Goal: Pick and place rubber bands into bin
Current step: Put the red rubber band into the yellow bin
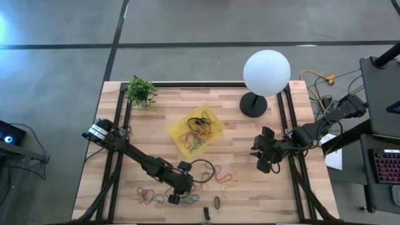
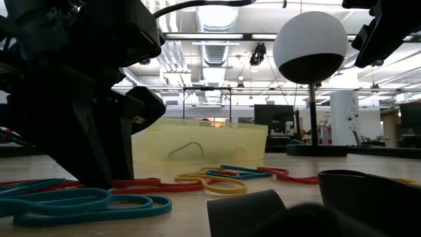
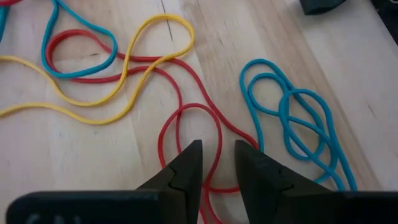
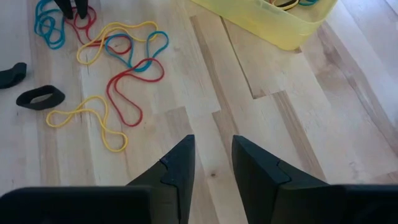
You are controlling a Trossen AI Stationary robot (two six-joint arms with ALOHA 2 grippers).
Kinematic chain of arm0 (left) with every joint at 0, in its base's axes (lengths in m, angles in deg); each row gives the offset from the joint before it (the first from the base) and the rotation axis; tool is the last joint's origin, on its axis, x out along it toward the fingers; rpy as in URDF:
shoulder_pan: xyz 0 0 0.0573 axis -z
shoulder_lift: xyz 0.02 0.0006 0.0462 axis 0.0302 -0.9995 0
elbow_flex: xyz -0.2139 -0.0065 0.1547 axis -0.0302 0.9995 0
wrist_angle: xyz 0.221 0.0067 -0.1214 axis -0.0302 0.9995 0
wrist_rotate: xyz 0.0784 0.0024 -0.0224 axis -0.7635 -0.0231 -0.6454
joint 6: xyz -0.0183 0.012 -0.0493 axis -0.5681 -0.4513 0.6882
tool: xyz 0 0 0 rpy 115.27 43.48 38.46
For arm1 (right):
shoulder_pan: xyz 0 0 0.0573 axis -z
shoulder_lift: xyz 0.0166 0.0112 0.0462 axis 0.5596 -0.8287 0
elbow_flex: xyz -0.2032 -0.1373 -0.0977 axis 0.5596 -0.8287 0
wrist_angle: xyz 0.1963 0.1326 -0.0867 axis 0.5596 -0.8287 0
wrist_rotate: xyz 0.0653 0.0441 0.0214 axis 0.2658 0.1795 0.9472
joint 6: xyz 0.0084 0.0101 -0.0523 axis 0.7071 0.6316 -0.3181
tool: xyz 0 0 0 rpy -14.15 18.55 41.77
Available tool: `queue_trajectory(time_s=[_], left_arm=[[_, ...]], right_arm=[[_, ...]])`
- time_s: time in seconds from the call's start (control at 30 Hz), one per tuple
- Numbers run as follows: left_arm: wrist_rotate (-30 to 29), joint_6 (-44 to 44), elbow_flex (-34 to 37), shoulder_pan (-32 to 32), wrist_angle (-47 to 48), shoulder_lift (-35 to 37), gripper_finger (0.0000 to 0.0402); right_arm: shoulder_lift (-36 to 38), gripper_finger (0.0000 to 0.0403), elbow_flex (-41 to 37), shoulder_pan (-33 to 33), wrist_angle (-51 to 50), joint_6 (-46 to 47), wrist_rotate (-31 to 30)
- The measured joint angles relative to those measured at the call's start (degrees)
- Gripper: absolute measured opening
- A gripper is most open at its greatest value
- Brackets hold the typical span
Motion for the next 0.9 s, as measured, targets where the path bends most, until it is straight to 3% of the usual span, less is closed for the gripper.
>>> queue_trajectory(time_s=[0.33,0.6,0.9], left_arm=[[-1.01,0.28,0.30,0.00,1.57,0.09,0.0075],[-1.95,3.14,0.32,-0.12,2.80,0.11,0.0007],[-3.40,4.68,-1.07,-0.47,3.82,0.40,0.0001]], right_arm=[[0.00,0.0083,-0.03,0.00,0.02,0.02,-0.04],[0.00,0.0085,-0.05,0.00,0.04,0.01,-0.14],[0.00,0.0078,-0.37,0.00,0.10,0.00,-0.15]])
